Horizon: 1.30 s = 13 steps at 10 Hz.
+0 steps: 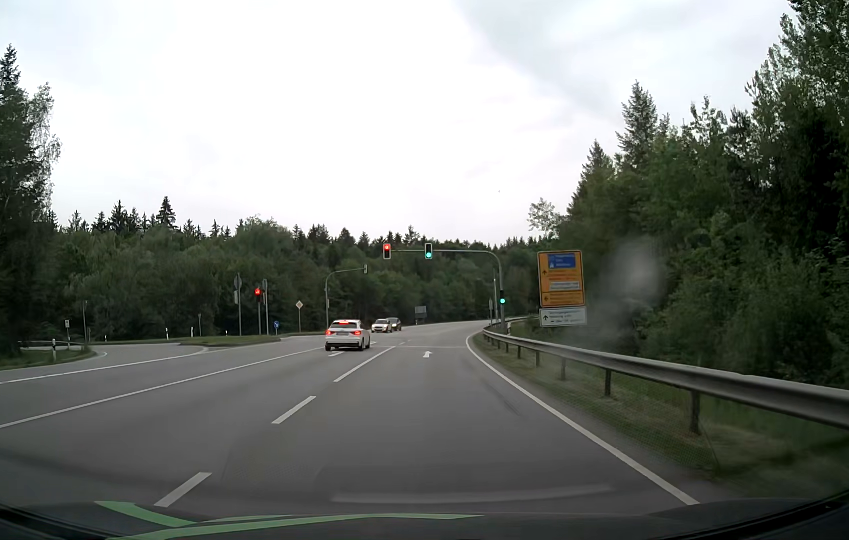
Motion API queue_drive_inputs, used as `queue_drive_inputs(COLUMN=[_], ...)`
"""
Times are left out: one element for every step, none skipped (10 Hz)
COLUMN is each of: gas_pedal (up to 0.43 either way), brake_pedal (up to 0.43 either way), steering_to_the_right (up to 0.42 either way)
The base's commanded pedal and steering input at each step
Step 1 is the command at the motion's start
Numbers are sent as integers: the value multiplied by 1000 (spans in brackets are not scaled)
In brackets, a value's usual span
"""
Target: Follow the waypoints while adhering to traffic rules and regulations
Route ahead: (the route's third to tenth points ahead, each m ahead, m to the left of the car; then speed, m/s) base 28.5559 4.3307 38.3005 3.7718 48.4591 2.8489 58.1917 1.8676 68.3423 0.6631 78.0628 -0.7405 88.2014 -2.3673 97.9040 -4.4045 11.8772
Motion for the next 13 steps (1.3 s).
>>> queue_drive_inputs(gas_pedal=[138, 138, 138, 138, 138, 138, 138, 150, 150, 150, 150, 150, 150], brake_pedal=[0, 0, 0, 0, 0, 0, 0, 0, 0, 0, 0, 0, 0], steering_to_the_right=[4, 4, 4, 4, 4, 4, 4, 4, 4, 4, 4, 4, 4])
